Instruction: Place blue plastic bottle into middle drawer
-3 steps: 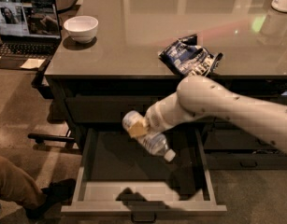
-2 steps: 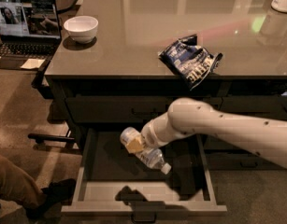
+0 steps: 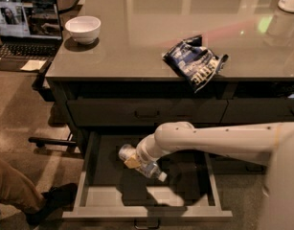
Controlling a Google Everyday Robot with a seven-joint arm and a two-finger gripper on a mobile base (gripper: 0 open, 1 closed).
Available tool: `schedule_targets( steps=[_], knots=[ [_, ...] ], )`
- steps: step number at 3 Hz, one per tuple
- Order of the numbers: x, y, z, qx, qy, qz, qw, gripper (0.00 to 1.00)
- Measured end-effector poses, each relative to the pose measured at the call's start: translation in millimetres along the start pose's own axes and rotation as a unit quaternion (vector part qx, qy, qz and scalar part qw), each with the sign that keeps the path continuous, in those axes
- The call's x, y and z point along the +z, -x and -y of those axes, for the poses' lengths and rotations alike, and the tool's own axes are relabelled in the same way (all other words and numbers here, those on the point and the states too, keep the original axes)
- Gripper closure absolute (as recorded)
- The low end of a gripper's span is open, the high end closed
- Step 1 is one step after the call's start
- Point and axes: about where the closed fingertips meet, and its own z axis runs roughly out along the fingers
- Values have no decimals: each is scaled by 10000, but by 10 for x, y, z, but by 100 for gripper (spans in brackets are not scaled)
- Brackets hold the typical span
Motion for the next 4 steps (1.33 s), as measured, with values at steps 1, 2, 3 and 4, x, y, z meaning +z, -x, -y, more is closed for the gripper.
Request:
schedule_targets(
  steps=[1,2,3,4],
  knots=[
    [452,-209,70,-334,311,-254,9986,100],
    [737,-417,84,-526,712,-405,9953,100],
    [885,-582,66,-685,1040,-564,9906,82],
    [955,-669,16,-868,1214,-706,9863,58]
  ],
)
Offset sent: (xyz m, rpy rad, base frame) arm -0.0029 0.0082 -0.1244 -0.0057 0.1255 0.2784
